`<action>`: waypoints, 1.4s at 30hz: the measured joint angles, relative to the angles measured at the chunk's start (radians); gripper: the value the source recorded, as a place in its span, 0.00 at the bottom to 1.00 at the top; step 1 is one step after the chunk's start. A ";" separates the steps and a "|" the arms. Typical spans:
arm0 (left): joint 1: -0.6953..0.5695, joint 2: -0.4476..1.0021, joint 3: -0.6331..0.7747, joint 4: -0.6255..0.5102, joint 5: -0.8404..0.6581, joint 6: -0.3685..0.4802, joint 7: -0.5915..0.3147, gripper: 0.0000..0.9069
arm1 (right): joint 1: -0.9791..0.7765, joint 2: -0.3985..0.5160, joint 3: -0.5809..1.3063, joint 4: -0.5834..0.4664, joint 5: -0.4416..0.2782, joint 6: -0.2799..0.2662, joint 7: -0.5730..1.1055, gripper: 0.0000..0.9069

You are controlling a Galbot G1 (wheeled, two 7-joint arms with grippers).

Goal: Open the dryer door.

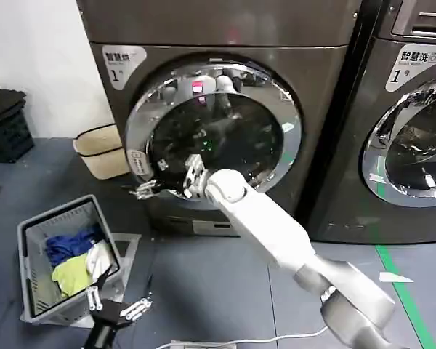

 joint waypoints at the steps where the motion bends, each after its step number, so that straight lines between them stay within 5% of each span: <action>1: 0.001 0.000 -0.013 0.000 -0.011 0.007 -0.001 1.00 | -0.002 -0.011 -0.006 0.016 0.006 0.000 0.000 1.00; 21: -0.102 0.118 -0.207 0.067 -0.209 0.072 0.042 1.00 | -0.052 -0.196 -0.053 0.285 0.113 -0.045 -0.060 1.00; 42: -0.250 0.320 -0.228 0.168 -0.362 0.097 0.084 1.00 | -0.145 -0.371 -0.009 0.445 0.082 -0.045 -0.236 1.00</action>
